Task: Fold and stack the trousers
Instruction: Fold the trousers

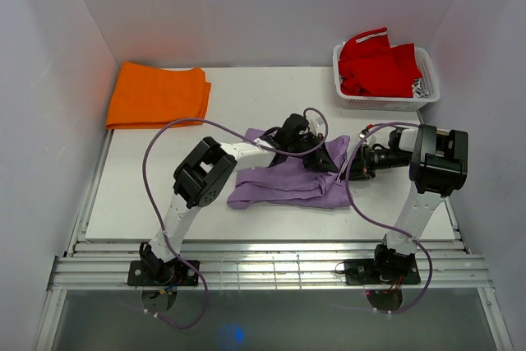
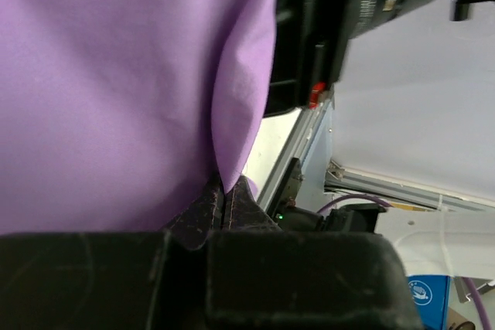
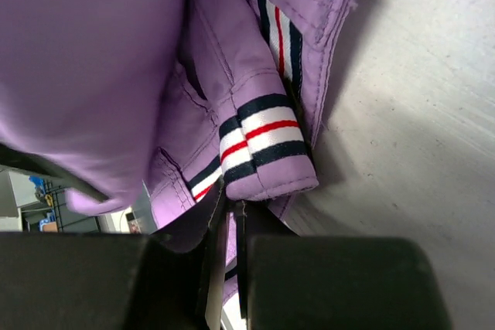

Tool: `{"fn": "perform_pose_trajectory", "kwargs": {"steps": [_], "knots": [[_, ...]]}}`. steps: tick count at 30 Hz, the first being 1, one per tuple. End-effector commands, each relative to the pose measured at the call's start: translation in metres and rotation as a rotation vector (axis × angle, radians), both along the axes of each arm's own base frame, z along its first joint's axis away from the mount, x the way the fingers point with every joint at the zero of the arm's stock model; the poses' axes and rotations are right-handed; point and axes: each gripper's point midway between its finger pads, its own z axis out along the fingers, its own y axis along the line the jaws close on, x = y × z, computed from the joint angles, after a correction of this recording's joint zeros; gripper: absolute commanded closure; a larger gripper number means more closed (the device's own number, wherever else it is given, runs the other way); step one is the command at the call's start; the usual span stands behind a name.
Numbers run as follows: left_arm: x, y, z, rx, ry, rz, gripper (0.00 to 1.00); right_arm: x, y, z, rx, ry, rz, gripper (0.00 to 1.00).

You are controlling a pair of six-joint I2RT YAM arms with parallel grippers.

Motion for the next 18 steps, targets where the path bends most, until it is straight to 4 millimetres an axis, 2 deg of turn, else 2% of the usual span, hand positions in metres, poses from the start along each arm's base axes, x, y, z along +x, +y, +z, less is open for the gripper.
{"fn": "perform_pose_trajectory", "kwargs": {"steps": [1,2,5,6,7,9,10,12,13,15,16,17,18], "knots": [[0.001,-0.012,0.01,-0.027,-0.011,0.011,1.0,0.001,0.006,0.013,0.025,-0.036,0.005,0.92],[0.002,-0.011,0.007,-0.022,-0.009,0.013,1.0,0.001,0.006,0.014,0.025,-0.037,0.003,0.92],[0.004,-0.014,0.0,-0.015,-0.006,0.016,0.89,0.001,0.006,0.013,0.027,-0.034,0.005,0.92],[0.006,-0.014,-0.002,-0.012,-0.016,0.012,0.84,0.002,0.006,0.014,0.026,-0.037,0.005,0.92],[0.007,-0.012,-0.002,-0.006,-0.017,0.011,0.7,0.002,0.005,0.013,0.02,-0.036,0.003,0.92],[0.009,-0.005,-0.002,0.003,-0.024,0.003,0.62,0.004,0.004,0.016,0.01,-0.043,0.008,0.92],[0.013,0.002,0.007,-0.002,-0.026,0.007,0.55,0.005,0.002,0.017,-0.001,-0.058,0.017,0.92],[0.015,0.015,0.01,0.01,-0.056,-0.006,0.47,0.006,-0.006,0.02,-0.041,-0.062,0.027,0.9],[0.021,0.026,0.027,0.003,-0.082,0.002,0.4,0.007,-0.011,0.02,-0.069,-0.065,0.034,0.85],[0.022,0.042,0.036,0.005,-0.116,0.002,0.32,0.014,-0.023,0.028,-0.109,-0.094,0.053,0.78],[0.03,0.053,0.043,0.007,-0.155,0.004,0.27,0.016,-0.028,0.031,-0.129,-0.1,0.06,0.74],[0.026,0.061,0.06,-0.003,-0.17,-0.011,0.23,0.018,-0.038,0.031,-0.175,-0.12,0.085,0.62],[0.025,0.072,0.06,0.015,-0.157,-0.015,0.23,0.014,-0.041,0.037,-0.192,-0.095,0.102,0.54]]}}
